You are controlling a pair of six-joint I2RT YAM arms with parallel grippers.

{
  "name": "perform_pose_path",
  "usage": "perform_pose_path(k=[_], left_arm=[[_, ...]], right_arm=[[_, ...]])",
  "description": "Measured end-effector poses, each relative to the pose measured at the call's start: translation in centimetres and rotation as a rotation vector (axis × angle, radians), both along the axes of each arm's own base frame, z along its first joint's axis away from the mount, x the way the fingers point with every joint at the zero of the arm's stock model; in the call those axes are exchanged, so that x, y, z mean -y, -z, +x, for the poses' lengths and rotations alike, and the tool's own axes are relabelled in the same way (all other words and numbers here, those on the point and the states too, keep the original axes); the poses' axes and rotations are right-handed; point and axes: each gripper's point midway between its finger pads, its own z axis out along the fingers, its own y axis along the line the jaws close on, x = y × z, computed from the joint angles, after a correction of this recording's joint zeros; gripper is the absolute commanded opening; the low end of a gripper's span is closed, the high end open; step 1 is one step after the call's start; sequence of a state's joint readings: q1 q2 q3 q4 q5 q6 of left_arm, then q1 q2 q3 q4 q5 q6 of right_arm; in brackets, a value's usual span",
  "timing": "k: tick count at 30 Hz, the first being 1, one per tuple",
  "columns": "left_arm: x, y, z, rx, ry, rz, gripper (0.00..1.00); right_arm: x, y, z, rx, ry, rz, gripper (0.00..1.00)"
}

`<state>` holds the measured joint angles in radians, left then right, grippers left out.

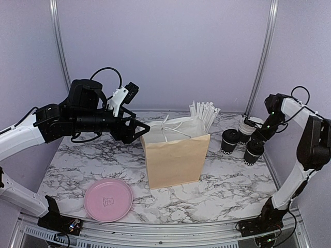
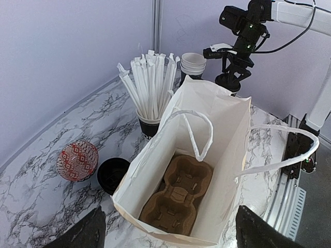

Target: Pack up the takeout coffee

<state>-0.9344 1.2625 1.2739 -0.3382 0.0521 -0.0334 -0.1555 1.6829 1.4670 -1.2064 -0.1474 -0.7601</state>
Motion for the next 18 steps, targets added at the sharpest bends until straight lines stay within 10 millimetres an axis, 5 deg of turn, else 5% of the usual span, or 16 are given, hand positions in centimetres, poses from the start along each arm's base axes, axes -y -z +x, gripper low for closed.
perform_pose_path(k=[12, 18], left_arm=[[0.0, 0.0, 0.0, 0.0, 0.0, 0.0, 0.87], [-0.07, 0.0, 0.09, 0.008, -0.002, 0.006, 0.9]], right_arm=[[0.12, 0.94, -0.7, -0.03, 0.002, -0.009, 0.72], [0.11, 0.99, -0.77, -0.025, 0.001, -0.01, 0.58]])
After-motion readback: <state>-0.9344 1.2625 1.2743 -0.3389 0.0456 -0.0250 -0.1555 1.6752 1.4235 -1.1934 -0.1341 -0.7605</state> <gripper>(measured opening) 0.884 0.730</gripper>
